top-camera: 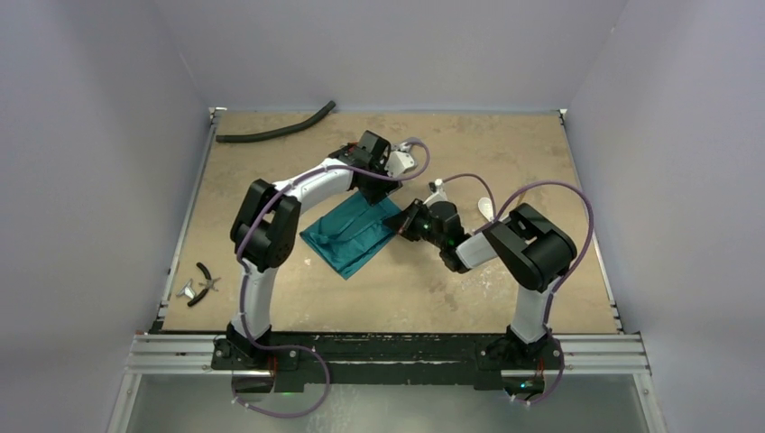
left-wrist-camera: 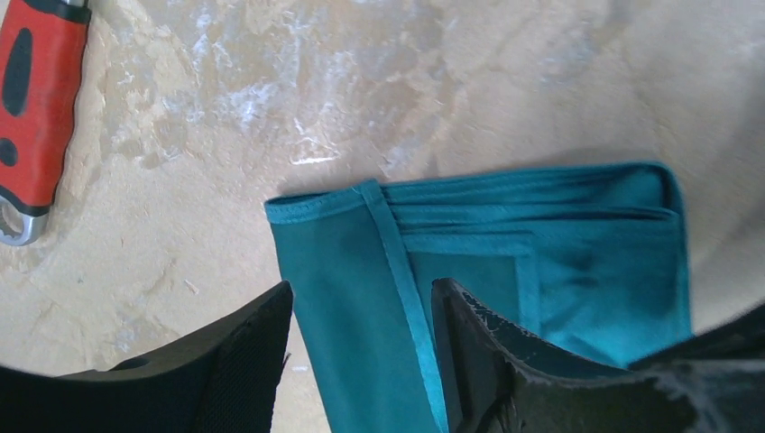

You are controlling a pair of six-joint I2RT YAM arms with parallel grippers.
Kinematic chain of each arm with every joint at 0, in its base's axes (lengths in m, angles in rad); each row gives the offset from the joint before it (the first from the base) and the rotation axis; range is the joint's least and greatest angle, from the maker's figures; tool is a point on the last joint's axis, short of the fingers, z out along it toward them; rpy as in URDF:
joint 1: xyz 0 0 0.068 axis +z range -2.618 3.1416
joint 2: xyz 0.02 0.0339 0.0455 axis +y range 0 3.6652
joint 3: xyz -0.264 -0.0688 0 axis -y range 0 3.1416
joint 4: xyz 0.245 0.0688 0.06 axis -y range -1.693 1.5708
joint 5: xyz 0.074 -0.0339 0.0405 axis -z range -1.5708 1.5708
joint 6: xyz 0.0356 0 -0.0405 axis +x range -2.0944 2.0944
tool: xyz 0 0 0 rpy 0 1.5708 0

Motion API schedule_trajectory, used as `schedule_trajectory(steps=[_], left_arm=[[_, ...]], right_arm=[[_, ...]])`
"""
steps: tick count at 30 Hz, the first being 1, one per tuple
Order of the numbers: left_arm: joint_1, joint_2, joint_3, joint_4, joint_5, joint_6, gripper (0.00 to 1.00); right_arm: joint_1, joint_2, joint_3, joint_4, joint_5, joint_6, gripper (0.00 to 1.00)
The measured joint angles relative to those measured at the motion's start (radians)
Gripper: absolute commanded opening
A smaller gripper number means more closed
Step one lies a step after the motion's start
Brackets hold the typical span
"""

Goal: Fold the napkin into a case and place the utensils inside
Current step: Smooth out the 2/3-rectangle-folded napkin at the center of the board.

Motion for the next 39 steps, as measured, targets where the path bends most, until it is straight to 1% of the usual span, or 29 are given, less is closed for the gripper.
schedule_trajectory(steps=[6, 10, 12, 16, 21, 23, 29, 30, 34, 35, 39], left_arm=[[0.000, 0.095, 0.042, 0.040, -0.057, -0.044, 0.57], [-0.003, 0.104, 0.063, 0.059, -0.068, -0.061, 0.57], [-0.004, 0.107, 0.069, 0.066, -0.069, -0.068, 0.55], [-0.006, 0.127, 0.085, 0.064, -0.067, -0.081, 0.46], [-0.007, 0.140, 0.094, 0.062, -0.061, -0.097, 0.29], [-0.007, 0.142, 0.094, 0.059, -0.060, -0.099, 0.26], [-0.008, 0.142, 0.097, 0.056, -0.059, -0.114, 0.22], [-0.008, 0.142, 0.100, 0.054, -0.059, -0.114, 0.20], [-0.008, 0.142, 0.119, 0.046, -0.055, -0.121, 0.03], [-0.008, 0.142, 0.121, 0.047, -0.053, -0.122, 0.01], [-0.008, 0.141, 0.124, 0.040, -0.045, -0.130, 0.00]], right_arm=[[0.000, 0.024, -0.031, -0.005, -0.002, 0.001, 0.03], [0.000, 0.043, -0.036, 0.000, -0.010, 0.001, 0.03], [0.000, 0.057, -0.037, 0.000, -0.019, 0.001, 0.02], [0.000, 0.071, -0.042, 0.008, -0.027, 0.002, 0.01], [0.000, 0.075, -0.042, 0.018, -0.039, 0.003, 0.01], [0.000, 0.075, -0.042, 0.018, -0.047, 0.002, 0.01], [0.000, 0.074, -0.031, 0.008, -0.055, 0.000, 0.01], [0.000, 0.074, -0.028, 0.005, -0.057, -0.001, 0.01], [0.000, 0.074, -0.016, -0.006, -0.065, -0.005, 0.01], [0.000, 0.074, -0.013, -0.006, -0.068, -0.006, 0.01], [0.000, 0.074, -0.004, -0.016, -0.074, -0.006, 0.01]])
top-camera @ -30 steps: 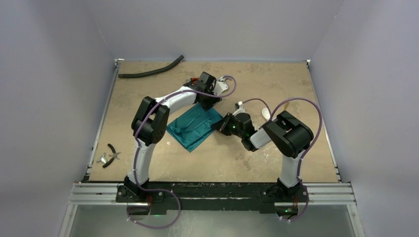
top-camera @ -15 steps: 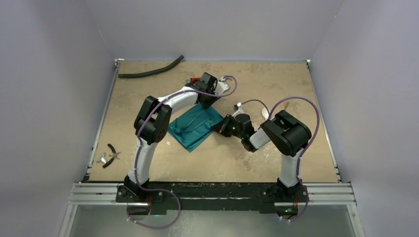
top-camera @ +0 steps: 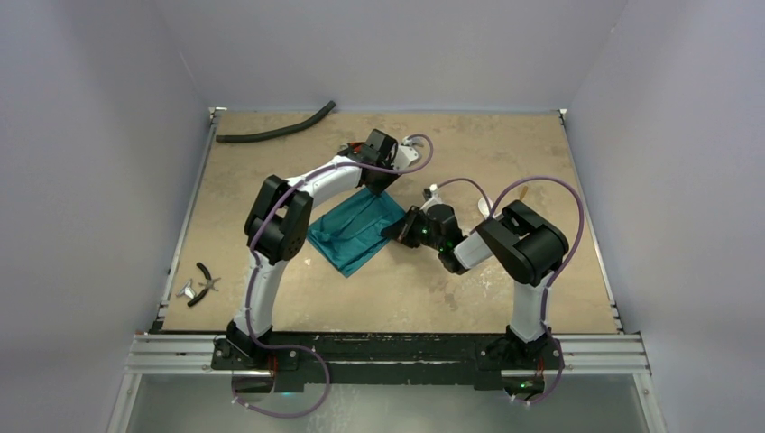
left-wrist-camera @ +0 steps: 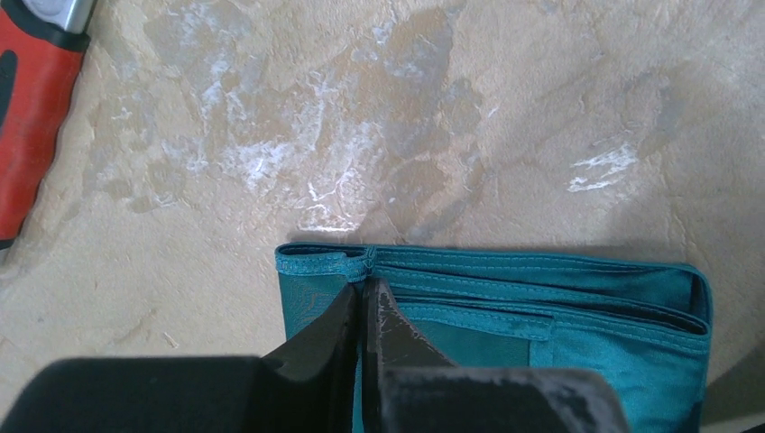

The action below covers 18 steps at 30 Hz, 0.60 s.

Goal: Fold the napkin into a case and place the utensils inside
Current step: Smooth out the 2/3-rectangle-folded napkin at the center of the board.

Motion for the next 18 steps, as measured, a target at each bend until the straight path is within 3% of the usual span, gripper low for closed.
schedule_trajectory(steps=[4, 12, 18], left_arm=[[0.000, -0.009, 0.000, -0.013, 0.013, -0.013, 0.00], [0.000, -0.066, -0.001, -0.037, 0.052, -0.048, 0.00], [0.000, -0.106, -0.016, -0.042, 0.087, -0.064, 0.00]], right_arm=[[0.000, 0.000, 0.005, -0.008, -0.002, -0.003, 0.06], [-0.010, -0.031, 0.005, -0.014, -0.024, -0.014, 0.33], [-0.130, -0.074, 0.005, 0.134, -0.092, 0.016, 0.45]])
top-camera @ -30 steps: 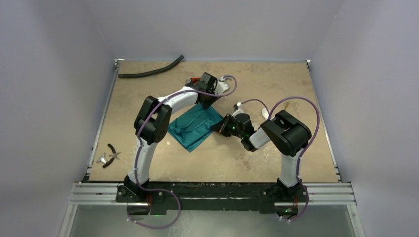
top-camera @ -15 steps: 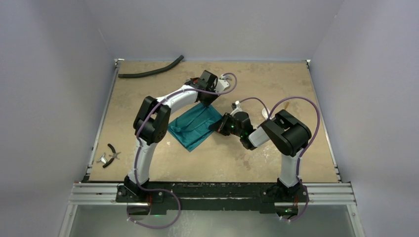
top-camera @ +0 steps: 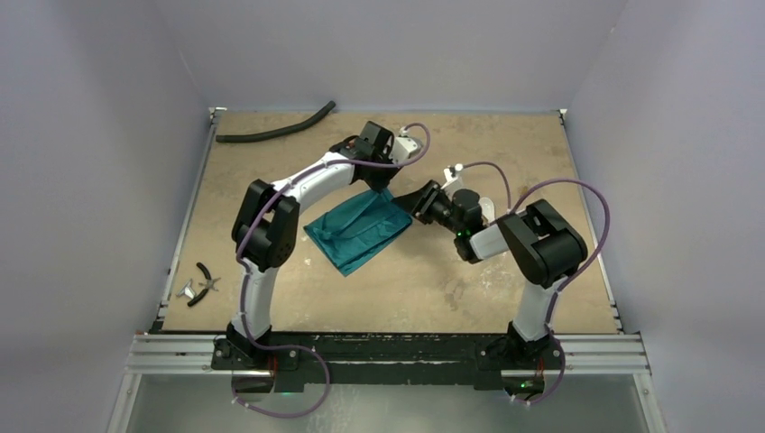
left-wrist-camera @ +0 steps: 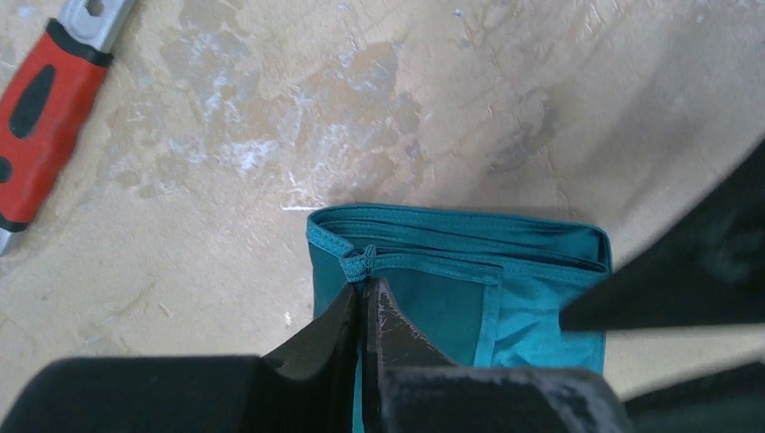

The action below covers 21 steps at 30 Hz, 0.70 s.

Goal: Fold the napkin into a case and place the utensils inside
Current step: Smooth out the 2/3-rectangle-folded napkin at the center of the board.

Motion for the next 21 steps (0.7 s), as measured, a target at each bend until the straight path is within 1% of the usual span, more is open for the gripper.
schedule_trajectory(steps=[4, 9, 13, 17, 21], left_arm=[[0.000, -0.009, -0.029, 0.000, 0.022, -0.006, 0.00], [0.000, -0.010, -0.061, 0.002, 0.040, -0.007, 0.00], [0.000, -0.010, -0.079, 0.008, 0.054, -0.007, 0.00], [0.000, -0.018, -0.091, 0.017, 0.061, -0.007, 0.00], [0.000, -0.025, -0.095, 0.019, 0.068, -0.007, 0.00]], right_arm=[[-0.074, 0.012, 0.011, 0.060, -0.037, 0.039, 0.46], [-0.087, 0.104, 0.076, 0.125, -0.090, 0.102, 0.47], [-0.090, 0.187, 0.133, 0.116, -0.119, 0.133, 0.44], [-0.091, 0.212, 0.147, 0.097, -0.122, 0.142, 0.36], [-0.092, 0.238, 0.165, 0.098, -0.125, 0.161, 0.35]])
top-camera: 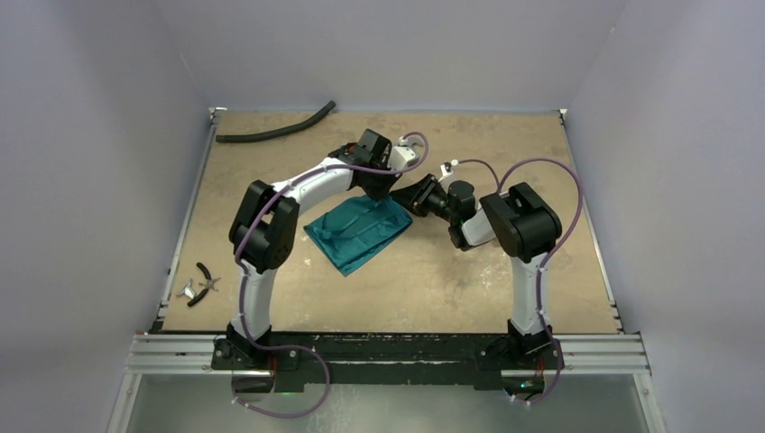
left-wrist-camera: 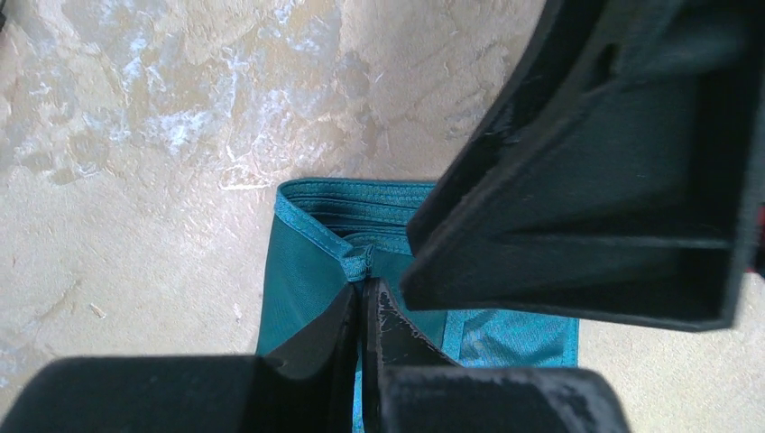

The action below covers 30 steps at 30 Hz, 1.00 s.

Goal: Fold the napkin into a case and place the utensils inside
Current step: Smooth out the 2/3-rectangle-folded napkin at the center of the board.

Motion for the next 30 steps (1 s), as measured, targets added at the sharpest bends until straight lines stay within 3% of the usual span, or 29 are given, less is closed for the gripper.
schedule_trajectory(steps=[12, 27, 30], left_arm=[[0.001, -0.009, -0.002, 0.005, 0.006, 0.000, 0.00], [0.003, -0.009, -0.008, 0.003, 0.032, -0.001, 0.00], [0.008, -0.009, -0.010, 0.002, 0.040, -0.003, 0.10]], right_arm=[[0.000, 0.077, 0.079, 0.027, -0.006, 0.046, 0.36], [0.008, 0.134, 0.113, 0.074, -0.016, 0.102, 0.30], [0.011, 0.138, 0.119, 0.076, -0.017, 0.112, 0.23]])
